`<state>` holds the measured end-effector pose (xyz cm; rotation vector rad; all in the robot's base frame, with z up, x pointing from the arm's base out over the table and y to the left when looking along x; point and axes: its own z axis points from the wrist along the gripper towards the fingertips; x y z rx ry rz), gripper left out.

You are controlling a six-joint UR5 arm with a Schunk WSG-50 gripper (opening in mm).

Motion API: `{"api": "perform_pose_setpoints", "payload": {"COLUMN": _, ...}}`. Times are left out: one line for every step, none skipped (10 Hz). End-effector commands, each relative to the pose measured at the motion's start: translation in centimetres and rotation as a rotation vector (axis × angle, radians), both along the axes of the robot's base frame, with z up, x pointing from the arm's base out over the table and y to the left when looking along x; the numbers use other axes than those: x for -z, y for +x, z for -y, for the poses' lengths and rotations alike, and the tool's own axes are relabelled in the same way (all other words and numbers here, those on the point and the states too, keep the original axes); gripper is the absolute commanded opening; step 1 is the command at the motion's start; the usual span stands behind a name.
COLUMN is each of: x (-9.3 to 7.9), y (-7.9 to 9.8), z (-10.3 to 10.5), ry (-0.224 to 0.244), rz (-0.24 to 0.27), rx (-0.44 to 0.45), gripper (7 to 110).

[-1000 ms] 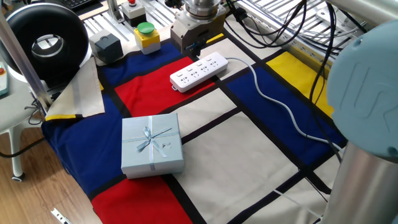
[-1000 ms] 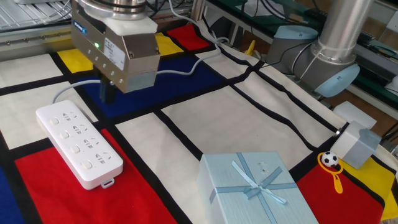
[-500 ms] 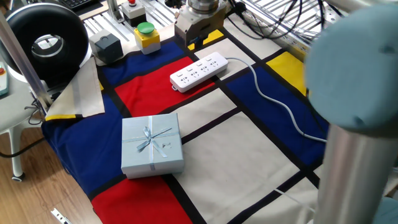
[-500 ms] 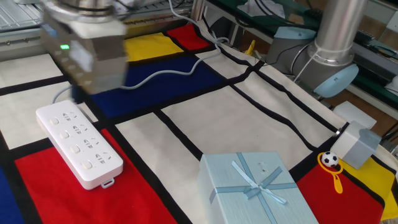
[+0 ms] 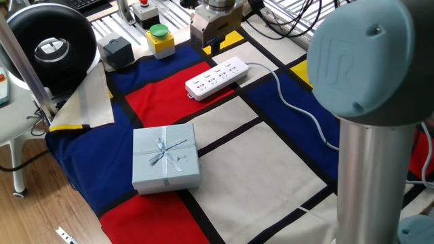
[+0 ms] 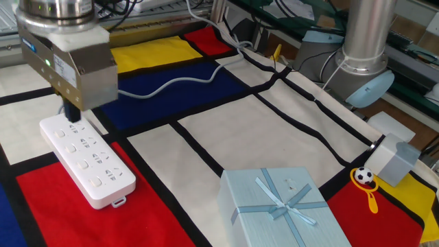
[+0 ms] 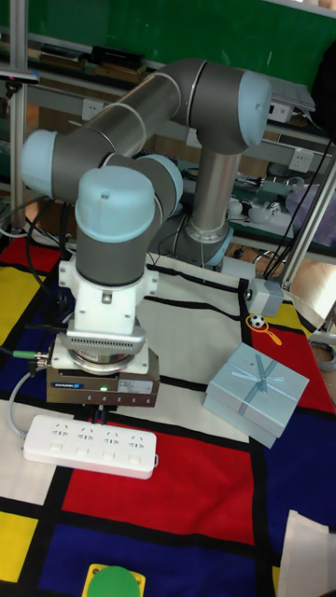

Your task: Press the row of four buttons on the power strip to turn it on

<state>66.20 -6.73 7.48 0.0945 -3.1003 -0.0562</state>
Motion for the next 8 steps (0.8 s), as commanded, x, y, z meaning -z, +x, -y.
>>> {"api": "perform_pose_setpoints", "payload": {"x": 2.1, "y": -0.6, "z": -0.1, "ry": -0.023, "rz": 0.018, "rx": 0.025, "gripper": 7}}
{"api": "perform_pose_setpoints", "payload": {"x": 2.6, "y": 0.2, "z": 0.2, "ry": -0.03, "rz": 0.039, "rx": 0.033, "gripper": 7}}
{"api": "perform_pose_setpoints", "payload": {"x": 2.7, "y": 1.1, "z": 0.3, "ry": -0.025, "rz": 0.054, "rx": 0.03, "gripper": 7}}
{"api": "perform_pose_setpoints", "payload": {"x": 2.8, "y": 1.7, "z": -0.1, "ry": -0.008, "rz": 0.071, "rx": 0.052, "gripper": 7}}
{"api": "perform_pose_setpoints", "payload": {"x": 2.6, "y": 2.8, "z": -0.2, "ry": 0.01, "rz": 0.099, "rx": 0.071, "gripper": 7}}
{"api": "perform_pose_setpoints", "payload": {"x": 2.0, "y": 3.2, "z": -0.4, "ry": 0.03, "rz": 0.096, "rx": 0.093, "gripper": 7}}
{"api": "perform_pose_setpoints", "payload": {"x": 1.6, "y": 3.3, "z": -0.7, "ry": 0.04, "rz": 0.088, "rx": 0.11, "gripper": 7}}
{"api": "perform_pose_setpoints", "payload": {"x": 1.8, "y": 3.8, "z": -0.3, "ry": 0.024, "rz": 0.101, "rx": 0.114, "gripper": 7}}
